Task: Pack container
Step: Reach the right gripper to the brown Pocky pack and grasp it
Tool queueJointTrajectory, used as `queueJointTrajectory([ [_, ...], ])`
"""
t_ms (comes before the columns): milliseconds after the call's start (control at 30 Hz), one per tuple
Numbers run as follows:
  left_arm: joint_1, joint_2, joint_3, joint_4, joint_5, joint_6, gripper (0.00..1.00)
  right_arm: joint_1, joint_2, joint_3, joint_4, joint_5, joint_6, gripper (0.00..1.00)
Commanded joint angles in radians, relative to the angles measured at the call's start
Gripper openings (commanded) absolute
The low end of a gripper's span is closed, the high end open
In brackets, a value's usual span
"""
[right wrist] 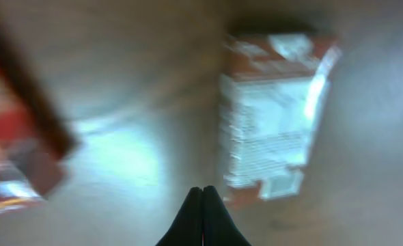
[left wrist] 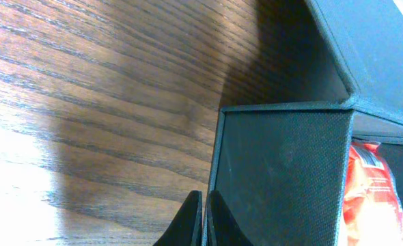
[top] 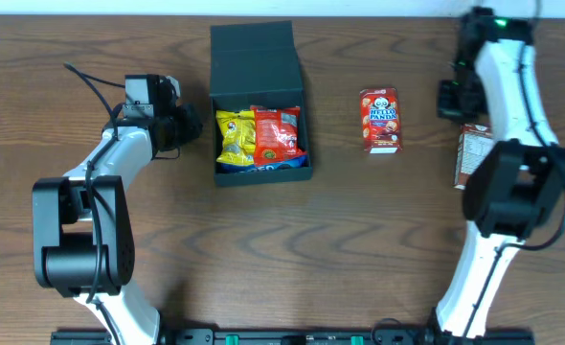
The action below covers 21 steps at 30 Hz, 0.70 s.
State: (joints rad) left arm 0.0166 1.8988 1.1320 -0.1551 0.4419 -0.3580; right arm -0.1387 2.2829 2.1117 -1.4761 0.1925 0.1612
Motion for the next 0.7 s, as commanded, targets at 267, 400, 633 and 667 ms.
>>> queueJointTrajectory([
  [267, 0.003, 0.003, 0.025, -0.017, -0.005, 0.021, 0.06, -0.229, -0.042, -0.047, -0.124, -0.041, -0.031, 0.02],
  [400, 0.003, 0.003, 0.025, -0.017, -0.017, 0.021, 0.06, -0.268, -0.186, -0.056, -0.102, -0.084, -0.074, 0.02],
  [633, 0.003, 0.003, 0.025, -0.016, -0.034, 0.021, 0.06, -0.323, -0.496, -0.567, 0.258, -0.119, -0.114, 0.02],
  [667, 0.003, 0.003, 0.025, -0.016, -0.034, 0.021, 0.06, -0.318, -0.498, -0.647, 0.32, -0.132, -0.114, 0.2],
])
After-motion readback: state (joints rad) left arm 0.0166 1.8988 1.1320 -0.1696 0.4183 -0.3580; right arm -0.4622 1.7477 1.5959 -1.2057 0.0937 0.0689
